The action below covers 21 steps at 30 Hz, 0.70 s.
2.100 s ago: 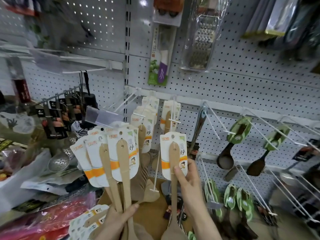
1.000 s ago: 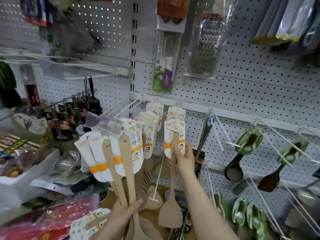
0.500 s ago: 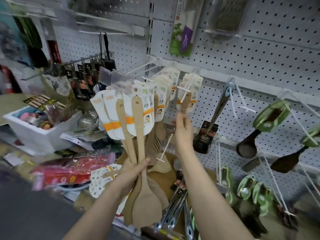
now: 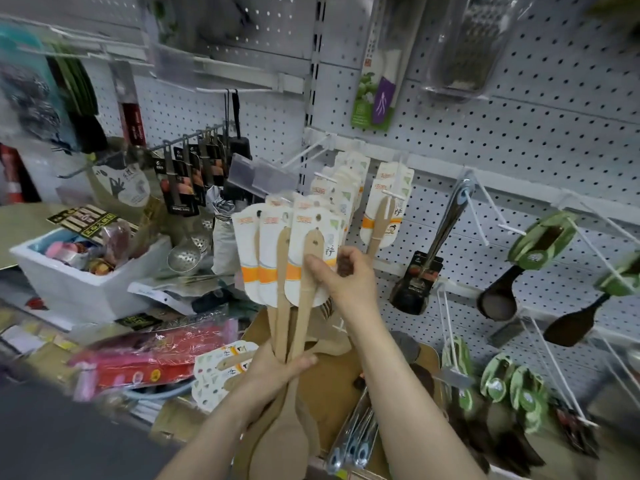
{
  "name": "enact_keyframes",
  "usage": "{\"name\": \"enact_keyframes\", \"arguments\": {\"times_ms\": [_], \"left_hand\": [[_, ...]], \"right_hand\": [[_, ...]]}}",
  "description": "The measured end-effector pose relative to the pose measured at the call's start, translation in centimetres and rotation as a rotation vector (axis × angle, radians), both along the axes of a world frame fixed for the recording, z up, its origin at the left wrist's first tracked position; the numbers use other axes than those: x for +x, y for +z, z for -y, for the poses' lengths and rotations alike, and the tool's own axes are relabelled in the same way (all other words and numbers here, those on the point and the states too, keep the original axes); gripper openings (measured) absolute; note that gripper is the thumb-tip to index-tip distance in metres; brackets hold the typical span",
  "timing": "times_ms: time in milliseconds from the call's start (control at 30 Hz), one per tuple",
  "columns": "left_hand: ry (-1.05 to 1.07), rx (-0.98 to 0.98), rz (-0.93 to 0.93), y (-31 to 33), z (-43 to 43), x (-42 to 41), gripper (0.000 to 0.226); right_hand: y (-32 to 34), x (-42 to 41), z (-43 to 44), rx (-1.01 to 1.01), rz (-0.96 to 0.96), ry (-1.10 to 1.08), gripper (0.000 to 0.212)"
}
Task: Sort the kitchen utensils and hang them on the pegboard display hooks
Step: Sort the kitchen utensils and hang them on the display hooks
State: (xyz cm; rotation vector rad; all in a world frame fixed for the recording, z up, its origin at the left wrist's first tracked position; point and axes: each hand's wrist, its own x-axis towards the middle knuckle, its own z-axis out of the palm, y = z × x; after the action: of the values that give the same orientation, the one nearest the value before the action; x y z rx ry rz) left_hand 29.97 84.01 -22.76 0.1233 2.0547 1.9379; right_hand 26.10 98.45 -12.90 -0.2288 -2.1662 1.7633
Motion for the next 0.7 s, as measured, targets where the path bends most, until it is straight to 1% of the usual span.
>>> {"name": "enact_keyframes", "arguments": {"times_ms": [67,100,200,233,267,300,333,367,433,500,567,700], "left_hand": [[-0.009,-0.056,-0.032,-0.2,0.4,0.0,0.035],[-0.014,-0.073,-0.060,-0.4,0.6,-0.2,0.025],[-0.019,-0.094,-0.101,-0.7,1.2,-0.3,0.009],[-0.016,-0.063,-0.091,-0.7,1.4,-0.4,0.009],[-0.011,-0.034,-0.064,-0.7,1.5,-0.5,0.013],[0.005,0.013,-0.025,-0.9,1.6,-0.7,0.016],[0.034,0.059,0.018,-1.0,1.7,-0.9,0.018],[0.062,0.100,0.051,-1.1,1.8,-1.2,0.020],[0.099,0.138,0.094,-1.3,1.8,-1.8,0.025],[0.104,0.162,0.096,-1.3,1.7,-2.3,0.028],[0.094,0.175,0.082,-1.2,1.7,-2.8,0.034],[0.062,0.142,0.045,-1.3,1.5,-3.4,0.043]], "right_hand": [[-0.1,0.0,0.8,0.006,0.048,-0.052,0.068],[0.0,0.1,1.0,0.002,0.064,-0.073,0.068],[0.2,0.4,1.3,-0.024,0.049,-0.159,0.051],[0.3,0.5,1.2,-0.031,0.038,-0.197,0.052],[0.5,0.6,1.1,-0.054,0.028,-0.220,0.061],[0.6,0.7,0.9,-0.093,0.027,-0.229,0.075],[0.7,0.9,0.7,-0.136,0.013,-0.223,0.083],[0.9,1.1,0.3,-0.166,-0.027,-0.204,0.077],[1.4,1.5,-0.5,-0.189,-0.123,-0.174,0.043],[2.0,1.7,-1.4,-0.214,-0.180,-0.199,0.019],[2.2,1.5,-2.5,-0.216,-0.200,-0.237,0.010],[2.3,1.0,-3.9,-0.202,-0.176,-0.249,0.007]]}}
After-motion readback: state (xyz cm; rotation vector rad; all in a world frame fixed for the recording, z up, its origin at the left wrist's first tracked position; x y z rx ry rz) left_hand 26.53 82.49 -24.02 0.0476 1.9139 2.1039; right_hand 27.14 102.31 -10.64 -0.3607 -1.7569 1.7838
